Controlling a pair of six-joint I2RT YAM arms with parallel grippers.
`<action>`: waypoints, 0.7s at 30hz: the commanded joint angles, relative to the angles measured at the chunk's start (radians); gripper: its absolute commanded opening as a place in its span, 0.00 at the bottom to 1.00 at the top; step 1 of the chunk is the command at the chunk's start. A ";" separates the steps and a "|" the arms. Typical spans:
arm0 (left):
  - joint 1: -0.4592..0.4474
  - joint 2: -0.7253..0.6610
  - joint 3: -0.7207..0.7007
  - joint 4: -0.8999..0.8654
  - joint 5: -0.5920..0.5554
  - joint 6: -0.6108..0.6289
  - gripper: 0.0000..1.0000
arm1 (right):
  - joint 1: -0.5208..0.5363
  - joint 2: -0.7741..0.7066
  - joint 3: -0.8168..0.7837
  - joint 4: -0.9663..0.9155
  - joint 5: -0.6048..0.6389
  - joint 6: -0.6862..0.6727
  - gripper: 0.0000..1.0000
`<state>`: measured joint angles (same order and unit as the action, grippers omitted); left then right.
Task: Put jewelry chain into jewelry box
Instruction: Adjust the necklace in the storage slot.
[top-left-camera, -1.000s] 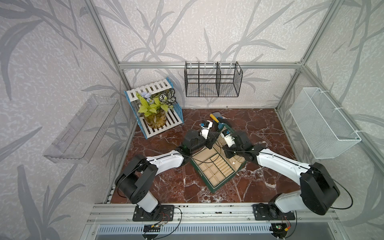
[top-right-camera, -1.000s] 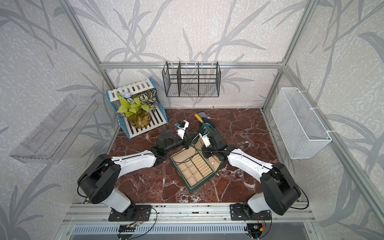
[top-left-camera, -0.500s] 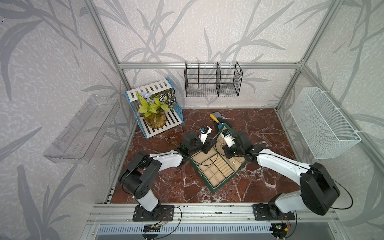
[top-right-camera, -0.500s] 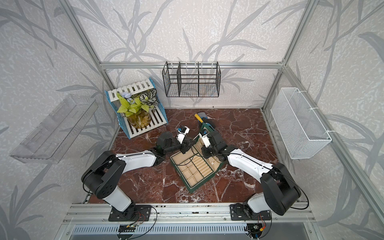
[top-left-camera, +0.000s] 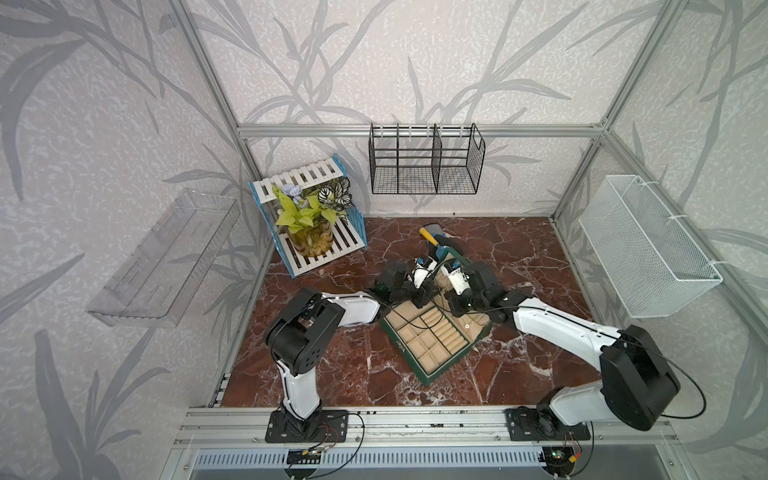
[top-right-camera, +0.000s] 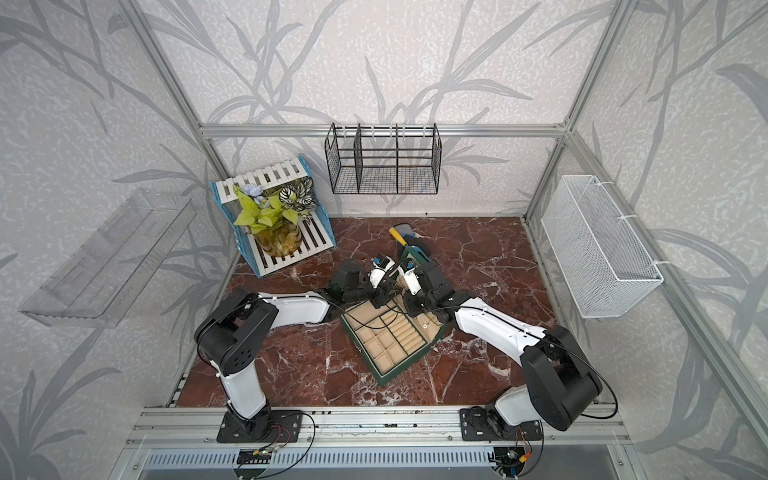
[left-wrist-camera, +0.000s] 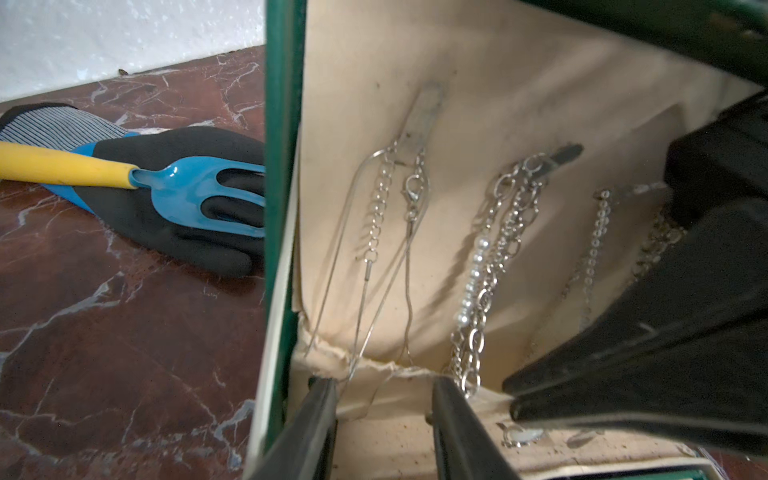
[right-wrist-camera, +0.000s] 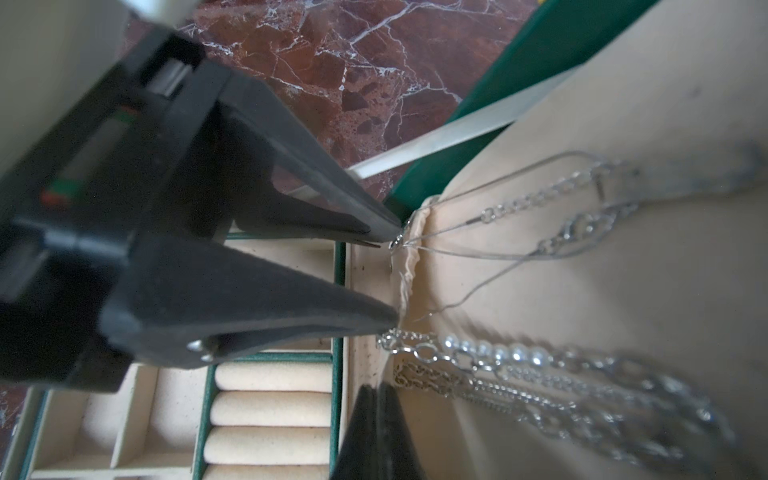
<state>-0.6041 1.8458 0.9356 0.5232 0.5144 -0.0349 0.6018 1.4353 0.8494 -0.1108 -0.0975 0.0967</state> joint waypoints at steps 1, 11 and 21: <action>-0.002 0.033 0.036 -0.025 -0.033 0.015 0.41 | 0.003 -0.029 -0.007 0.066 -0.040 0.026 0.00; -0.005 0.049 0.019 0.006 -0.032 0.003 0.27 | 0.003 -0.018 -0.006 0.077 -0.045 0.028 0.00; -0.007 0.020 0.003 0.022 -0.050 -0.004 0.03 | 0.002 -0.021 -0.006 0.076 -0.041 0.030 0.00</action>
<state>-0.6079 1.8744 0.9493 0.5312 0.4808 -0.0353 0.6018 1.4353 0.8494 -0.1089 -0.0986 0.1020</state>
